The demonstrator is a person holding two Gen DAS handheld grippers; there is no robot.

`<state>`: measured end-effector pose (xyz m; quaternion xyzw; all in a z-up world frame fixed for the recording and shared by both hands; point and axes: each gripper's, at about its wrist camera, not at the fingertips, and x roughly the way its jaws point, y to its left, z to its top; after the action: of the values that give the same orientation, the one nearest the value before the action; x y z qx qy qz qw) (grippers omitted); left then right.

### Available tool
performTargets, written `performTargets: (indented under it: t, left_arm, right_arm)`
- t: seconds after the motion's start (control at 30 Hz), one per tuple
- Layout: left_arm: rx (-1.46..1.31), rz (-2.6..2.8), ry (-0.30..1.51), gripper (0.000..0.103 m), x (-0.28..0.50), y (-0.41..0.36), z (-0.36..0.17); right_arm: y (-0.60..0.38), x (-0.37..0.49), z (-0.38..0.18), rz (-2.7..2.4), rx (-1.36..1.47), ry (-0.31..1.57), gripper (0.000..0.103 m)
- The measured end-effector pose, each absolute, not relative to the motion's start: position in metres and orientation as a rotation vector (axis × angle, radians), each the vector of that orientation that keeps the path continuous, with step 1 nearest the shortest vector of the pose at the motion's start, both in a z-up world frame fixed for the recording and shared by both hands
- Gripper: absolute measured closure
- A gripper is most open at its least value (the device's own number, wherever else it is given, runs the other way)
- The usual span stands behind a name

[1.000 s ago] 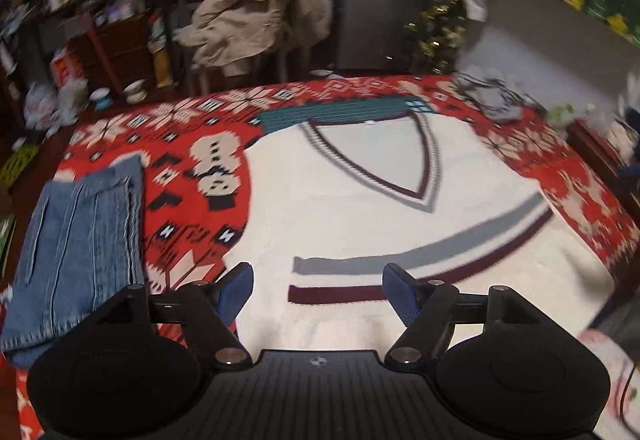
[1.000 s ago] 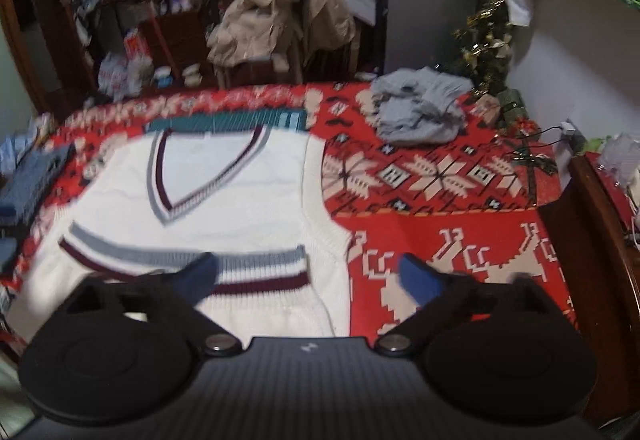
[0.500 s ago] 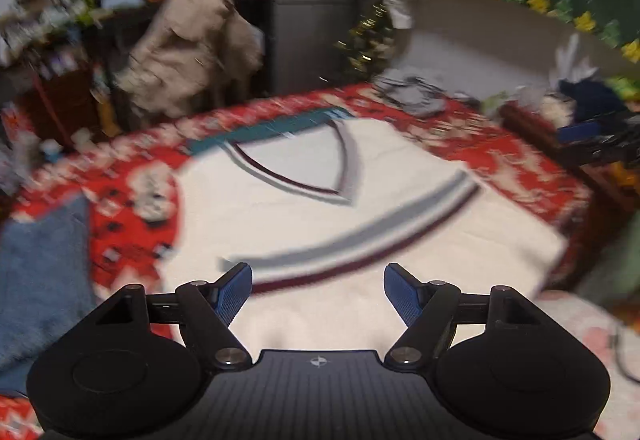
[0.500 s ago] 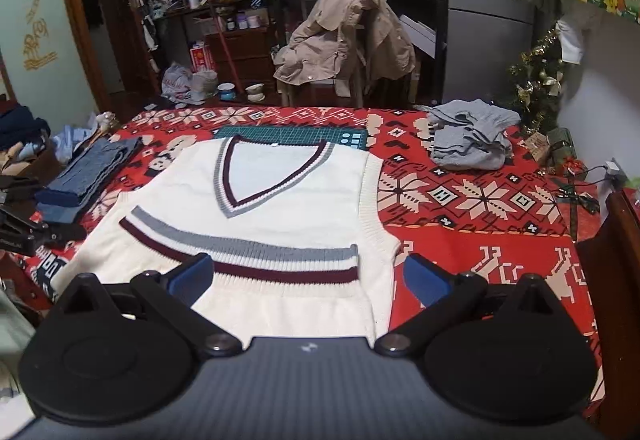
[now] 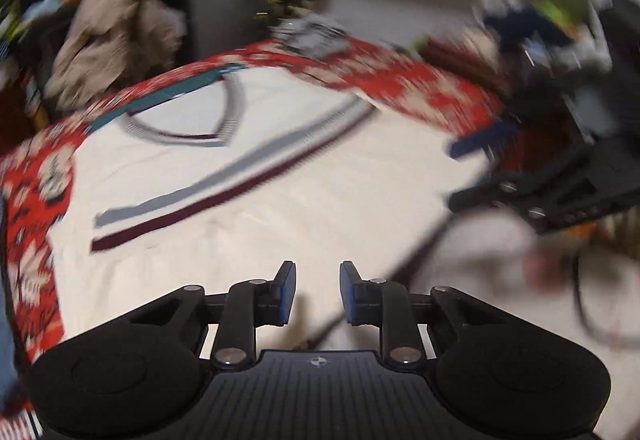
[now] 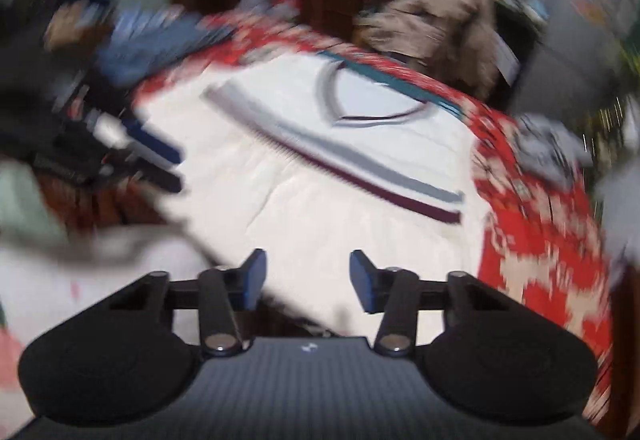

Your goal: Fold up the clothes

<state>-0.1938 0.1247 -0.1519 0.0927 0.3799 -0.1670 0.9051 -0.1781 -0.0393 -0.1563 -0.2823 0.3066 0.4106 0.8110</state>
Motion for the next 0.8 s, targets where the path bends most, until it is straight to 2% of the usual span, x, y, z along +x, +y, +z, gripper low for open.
performTargets:
  t: [0.1,0.2,0.3,0.53,0.57,0.6,0.7,0.8]
  left_arm:
    - [0.294,-0.390,0.783,0.084,-0.195,0.111,-0.161]
    - [0.409,-0.418,0.774,0.093,-0.195,0.099,-0.167]
    - [0.475,-0.450,0.777,0.093,-0.194,0.094,-0.171]
    - [0.481,-0.471,0.781,0.093,-0.190,0.095,-0.168]
    - [0.490,-0.476,0.776,0.093,-0.190,0.094,-0.168]
    - [0.502,-0.483,0.771,0.092,-0.191,0.093,-0.168]
    - [0.549,-0.500,0.751,0.088,-0.195,0.086,-0.168]
    - [0.605,-0.505,0.727,0.076,-0.197,0.078,-0.170]
  right_arm:
    - [-0.020,-0.201,-0.174,0.920,-0.803,0.572,0.061]
    - [-0.003,-0.222,-0.191,0.961,-0.993,0.483,0.072]
    - [0.007,-0.235,-0.208,0.993,-1.129,0.424,0.082]
    - [0.015,-0.248,-0.238,1.012,-1.330,0.303,0.082]
    - [0.015,-0.248,-0.239,1.012,-1.341,0.290,0.086]
    - [0.015,-0.249,-0.240,1.012,-1.351,0.277,0.093]
    - [0.013,-0.246,-0.232,1.009,-1.292,0.278,0.096]
    - [0.009,-0.240,-0.221,1.009,-1.234,0.300,0.097]
